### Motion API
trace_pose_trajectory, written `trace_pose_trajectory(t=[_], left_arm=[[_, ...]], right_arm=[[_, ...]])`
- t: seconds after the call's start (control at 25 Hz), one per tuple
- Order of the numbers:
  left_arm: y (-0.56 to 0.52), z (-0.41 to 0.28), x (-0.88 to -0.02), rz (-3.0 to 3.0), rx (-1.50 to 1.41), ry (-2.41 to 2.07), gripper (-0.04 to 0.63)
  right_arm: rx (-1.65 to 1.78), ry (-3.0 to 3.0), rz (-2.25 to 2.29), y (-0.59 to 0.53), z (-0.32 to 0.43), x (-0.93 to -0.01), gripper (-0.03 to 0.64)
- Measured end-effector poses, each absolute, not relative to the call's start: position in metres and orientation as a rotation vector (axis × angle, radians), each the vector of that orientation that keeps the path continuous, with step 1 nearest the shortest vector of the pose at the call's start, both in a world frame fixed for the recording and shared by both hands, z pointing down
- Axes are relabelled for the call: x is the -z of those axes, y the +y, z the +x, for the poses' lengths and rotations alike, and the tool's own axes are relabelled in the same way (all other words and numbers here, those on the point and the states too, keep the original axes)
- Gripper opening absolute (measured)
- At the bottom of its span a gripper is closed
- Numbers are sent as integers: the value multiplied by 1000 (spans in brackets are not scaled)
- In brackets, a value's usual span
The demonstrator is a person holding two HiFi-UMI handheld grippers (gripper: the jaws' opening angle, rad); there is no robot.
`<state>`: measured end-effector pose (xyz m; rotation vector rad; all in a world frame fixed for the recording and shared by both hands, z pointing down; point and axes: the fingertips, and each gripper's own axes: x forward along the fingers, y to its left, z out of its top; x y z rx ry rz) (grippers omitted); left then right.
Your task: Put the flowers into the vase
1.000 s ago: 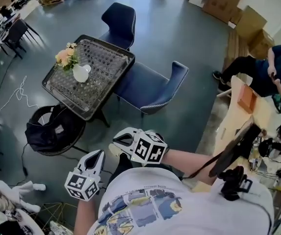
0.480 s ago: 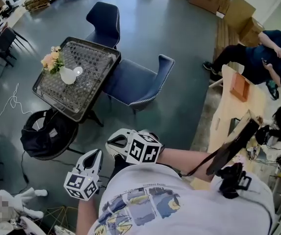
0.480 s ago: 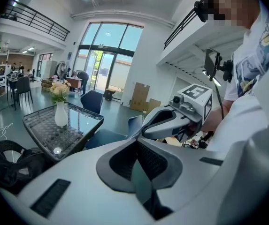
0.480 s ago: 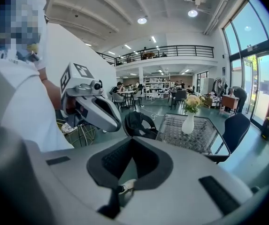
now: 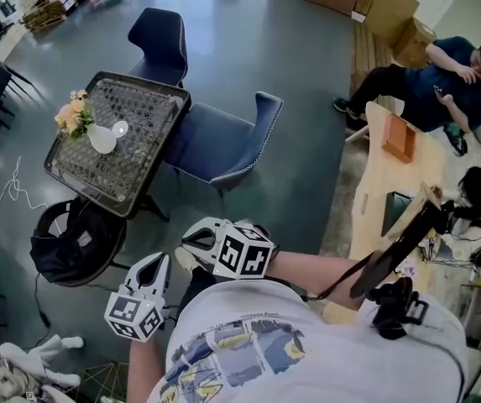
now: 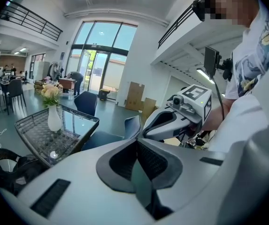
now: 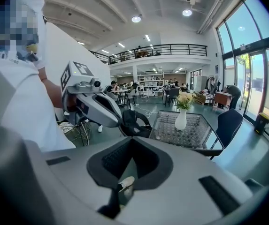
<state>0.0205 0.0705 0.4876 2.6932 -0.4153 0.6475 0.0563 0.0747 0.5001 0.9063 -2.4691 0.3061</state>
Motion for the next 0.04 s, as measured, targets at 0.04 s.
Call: trace_pose_trajectory(t=[0.04], left_arm=[[69, 21, -488, 2696, -652, -412, 9]], right_arm=[[-311, -2468, 912, 74, 57, -500, 9]])
